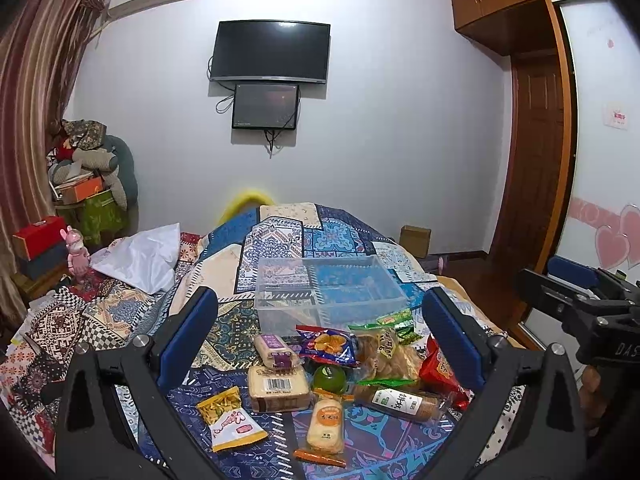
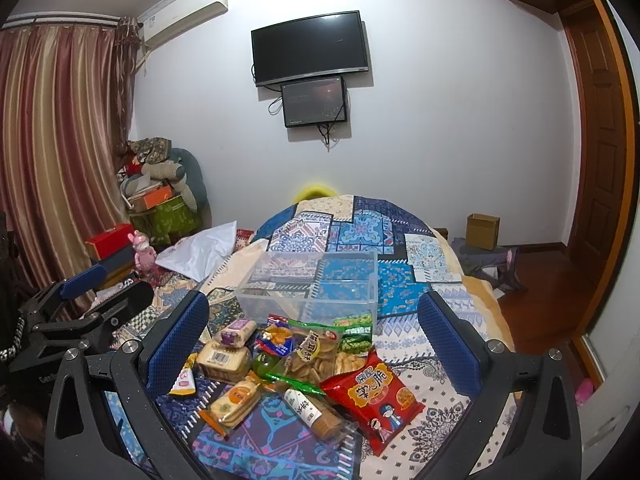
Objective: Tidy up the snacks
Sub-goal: 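Grasp the red chip bag with the right gripper while the left grasps the yellow-white snack bag, then lower both held bags into the clear box and open both grippers, then grasp the green pea bag with the right gripper while the left grasps the purple-labelled roll pack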
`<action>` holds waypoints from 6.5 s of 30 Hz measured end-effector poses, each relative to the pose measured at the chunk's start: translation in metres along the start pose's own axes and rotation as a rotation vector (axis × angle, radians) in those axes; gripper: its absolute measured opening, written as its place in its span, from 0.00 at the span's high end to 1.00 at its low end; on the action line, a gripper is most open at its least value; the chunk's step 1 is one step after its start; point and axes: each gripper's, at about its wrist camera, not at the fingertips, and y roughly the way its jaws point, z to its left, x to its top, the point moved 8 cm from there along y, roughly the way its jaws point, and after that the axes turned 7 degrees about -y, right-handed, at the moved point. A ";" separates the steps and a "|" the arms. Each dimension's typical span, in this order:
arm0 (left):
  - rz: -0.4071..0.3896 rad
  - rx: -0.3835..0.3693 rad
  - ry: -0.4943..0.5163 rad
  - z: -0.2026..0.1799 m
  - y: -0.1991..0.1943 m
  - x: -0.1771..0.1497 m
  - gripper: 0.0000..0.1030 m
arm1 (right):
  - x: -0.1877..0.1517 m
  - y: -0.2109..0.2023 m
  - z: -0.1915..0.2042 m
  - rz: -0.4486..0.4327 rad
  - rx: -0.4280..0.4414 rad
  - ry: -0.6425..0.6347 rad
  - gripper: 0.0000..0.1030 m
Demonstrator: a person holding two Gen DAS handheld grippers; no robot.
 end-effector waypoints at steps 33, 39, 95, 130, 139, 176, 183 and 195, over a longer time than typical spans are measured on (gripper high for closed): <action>0.539 0.237 -0.180 0.141 0.115 -0.160 0.10 | -0.145 0.104 -0.058 0.505 0.057 0.063 0.00; 0.601 0.227 -0.210 0.141 0.125 -0.184 0.12 | -0.155 0.118 -0.059 0.548 0.086 0.077 0.00; 0.343 0.018 -0.072 0.069 0.222 -0.016 0.50 | -0.007 0.190 -0.042 0.285 0.138 0.042 0.28; 0.531 0.001 -0.084 0.075 0.313 -0.028 0.35 | -0.036 0.279 -0.032 0.514 0.126 -0.067 0.26; 0.511 0.020 -0.031 0.076 0.262 -0.024 0.23 | -0.024 0.220 -0.056 0.444 0.078 -0.054 0.26; 0.606 0.067 -0.060 0.096 0.213 -0.116 0.60 | -0.131 0.201 -0.086 0.579 0.084 0.116 0.55; 0.619 0.028 -0.099 0.099 0.199 -0.107 0.95 | -0.115 0.183 -0.089 0.537 0.084 0.120 0.58; 0.689 0.075 -0.051 0.095 0.225 -0.132 0.35 | -0.112 0.176 -0.083 0.530 0.100 0.112 0.58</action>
